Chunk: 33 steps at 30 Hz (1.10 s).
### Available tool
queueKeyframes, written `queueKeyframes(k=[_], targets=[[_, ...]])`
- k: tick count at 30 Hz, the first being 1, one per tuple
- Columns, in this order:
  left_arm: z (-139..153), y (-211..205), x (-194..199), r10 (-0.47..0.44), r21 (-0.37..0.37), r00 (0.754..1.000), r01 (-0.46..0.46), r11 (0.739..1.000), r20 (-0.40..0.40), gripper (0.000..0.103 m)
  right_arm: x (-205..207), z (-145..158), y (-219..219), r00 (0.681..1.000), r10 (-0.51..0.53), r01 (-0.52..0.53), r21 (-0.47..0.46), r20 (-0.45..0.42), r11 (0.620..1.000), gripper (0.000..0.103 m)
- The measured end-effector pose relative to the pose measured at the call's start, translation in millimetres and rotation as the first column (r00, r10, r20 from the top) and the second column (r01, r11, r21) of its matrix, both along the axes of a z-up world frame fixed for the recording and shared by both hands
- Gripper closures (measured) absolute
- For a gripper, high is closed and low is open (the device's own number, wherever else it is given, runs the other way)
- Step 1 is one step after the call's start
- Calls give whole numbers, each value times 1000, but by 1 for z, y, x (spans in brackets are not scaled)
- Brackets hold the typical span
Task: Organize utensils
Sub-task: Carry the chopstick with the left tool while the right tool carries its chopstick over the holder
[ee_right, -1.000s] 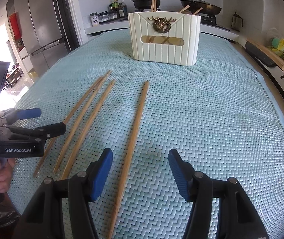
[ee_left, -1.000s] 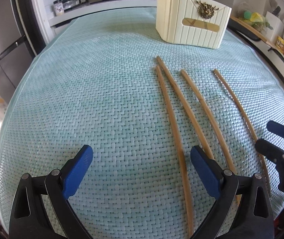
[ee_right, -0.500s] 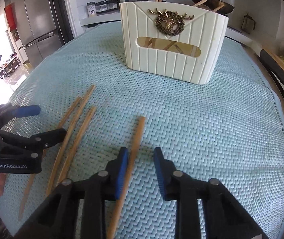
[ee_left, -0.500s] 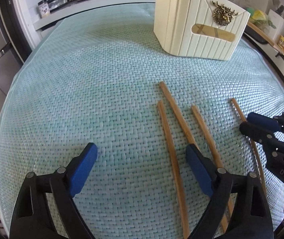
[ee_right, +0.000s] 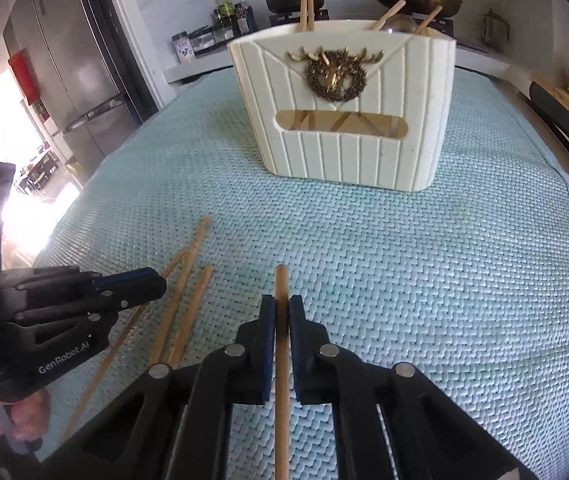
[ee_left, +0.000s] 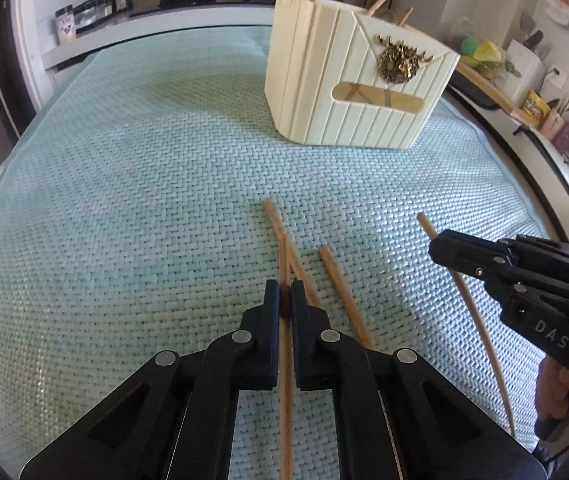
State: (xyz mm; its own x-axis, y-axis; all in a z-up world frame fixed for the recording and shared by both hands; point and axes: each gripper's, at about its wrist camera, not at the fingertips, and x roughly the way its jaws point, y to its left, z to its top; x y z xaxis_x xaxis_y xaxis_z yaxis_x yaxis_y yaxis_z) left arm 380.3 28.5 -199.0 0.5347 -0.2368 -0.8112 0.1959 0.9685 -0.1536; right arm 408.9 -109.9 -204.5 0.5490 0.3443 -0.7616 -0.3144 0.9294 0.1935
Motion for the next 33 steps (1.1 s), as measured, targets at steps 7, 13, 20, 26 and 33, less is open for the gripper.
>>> queueKeyframes(k=[7,13,20,26,33], targets=[[72,23,-38,33,-93,987,-19,996,157,100,-41,65,-24,992,-18,2,128,126,992,96],[133,42,-60,56,-158,953,-8,987,297,100,-83,119,-41,964,-32,-17,180,264,983,96],[160,40,-82,62,-197,928,12,980,368,100,-110,150,-46,928,-50,-24,195,369,981,96],[169,33,-82,45,-198,922,35,980,385,100,-112,168,-44,901,-53,-20,163,430,986,96],[180,30,-72,26,-210,920,61,976,391,100,-105,187,-46,880,-57,-11,139,472,990,96]])
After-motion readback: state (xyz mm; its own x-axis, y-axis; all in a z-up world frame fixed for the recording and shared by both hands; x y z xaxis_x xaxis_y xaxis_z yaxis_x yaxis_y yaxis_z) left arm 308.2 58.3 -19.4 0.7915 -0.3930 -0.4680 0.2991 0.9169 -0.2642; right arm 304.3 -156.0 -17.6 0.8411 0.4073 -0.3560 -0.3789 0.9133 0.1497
